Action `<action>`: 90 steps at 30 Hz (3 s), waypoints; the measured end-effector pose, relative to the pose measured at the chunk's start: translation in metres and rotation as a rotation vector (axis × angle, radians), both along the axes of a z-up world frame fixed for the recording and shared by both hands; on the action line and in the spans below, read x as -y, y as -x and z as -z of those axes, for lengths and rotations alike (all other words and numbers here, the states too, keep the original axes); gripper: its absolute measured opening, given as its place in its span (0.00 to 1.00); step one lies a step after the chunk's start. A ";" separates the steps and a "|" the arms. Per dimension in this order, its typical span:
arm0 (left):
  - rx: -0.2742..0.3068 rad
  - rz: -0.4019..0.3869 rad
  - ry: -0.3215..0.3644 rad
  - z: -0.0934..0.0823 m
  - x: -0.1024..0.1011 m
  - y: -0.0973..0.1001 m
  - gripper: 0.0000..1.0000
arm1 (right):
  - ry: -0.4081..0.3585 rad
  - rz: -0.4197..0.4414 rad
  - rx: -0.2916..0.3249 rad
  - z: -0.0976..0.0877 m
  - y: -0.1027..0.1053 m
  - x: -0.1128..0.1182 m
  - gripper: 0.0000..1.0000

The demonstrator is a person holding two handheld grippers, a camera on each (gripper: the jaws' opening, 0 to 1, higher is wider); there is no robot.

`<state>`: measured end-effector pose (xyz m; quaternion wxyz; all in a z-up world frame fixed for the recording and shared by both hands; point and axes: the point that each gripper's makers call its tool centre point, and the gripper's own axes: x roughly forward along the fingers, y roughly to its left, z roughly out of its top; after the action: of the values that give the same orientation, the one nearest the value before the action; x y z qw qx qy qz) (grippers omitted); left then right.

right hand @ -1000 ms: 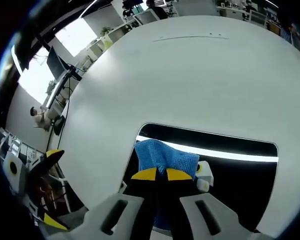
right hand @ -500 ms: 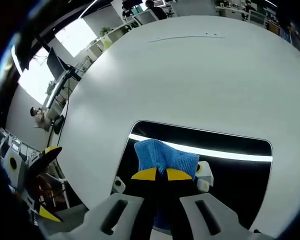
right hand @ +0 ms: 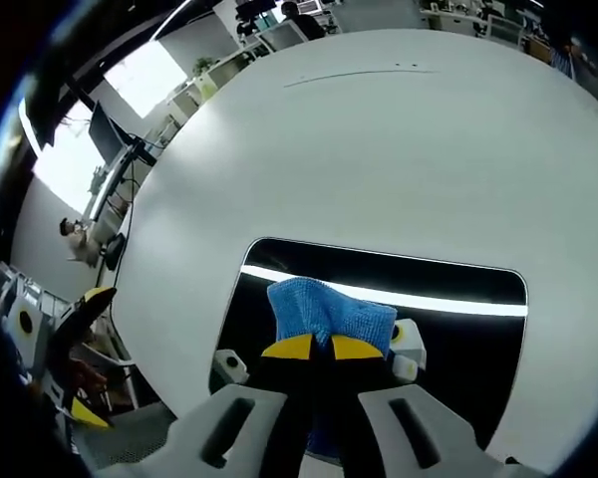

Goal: Wipe the mirror surface with the cleaning cloth until all visible marks leave the cleaned area.

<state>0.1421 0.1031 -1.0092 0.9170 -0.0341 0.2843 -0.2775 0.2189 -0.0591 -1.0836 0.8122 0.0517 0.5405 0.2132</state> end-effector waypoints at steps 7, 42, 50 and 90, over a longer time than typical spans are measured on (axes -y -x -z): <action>-0.003 0.002 0.000 0.000 0.001 0.001 0.99 | -0.001 0.011 -0.001 0.000 0.000 0.011 0.00; -0.002 -0.010 0.004 -0.002 0.004 0.004 0.99 | -0.029 0.059 -0.022 0.000 0.002 0.052 0.00; -0.005 0.004 0.009 0.000 0.012 0.004 0.99 | -0.020 0.066 -0.019 0.000 0.002 0.065 0.00; -0.005 0.013 0.005 0.001 0.016 0.004 0.99 | -0.011 0.135 -0.014 0.000 0.003 0.115 0.00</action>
<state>0.1379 0.0873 -1.0100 0.9145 -0.0351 0.2861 -0.2840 0.2163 -0.1744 -1.0832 0.8207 0.0940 0.5403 0.1603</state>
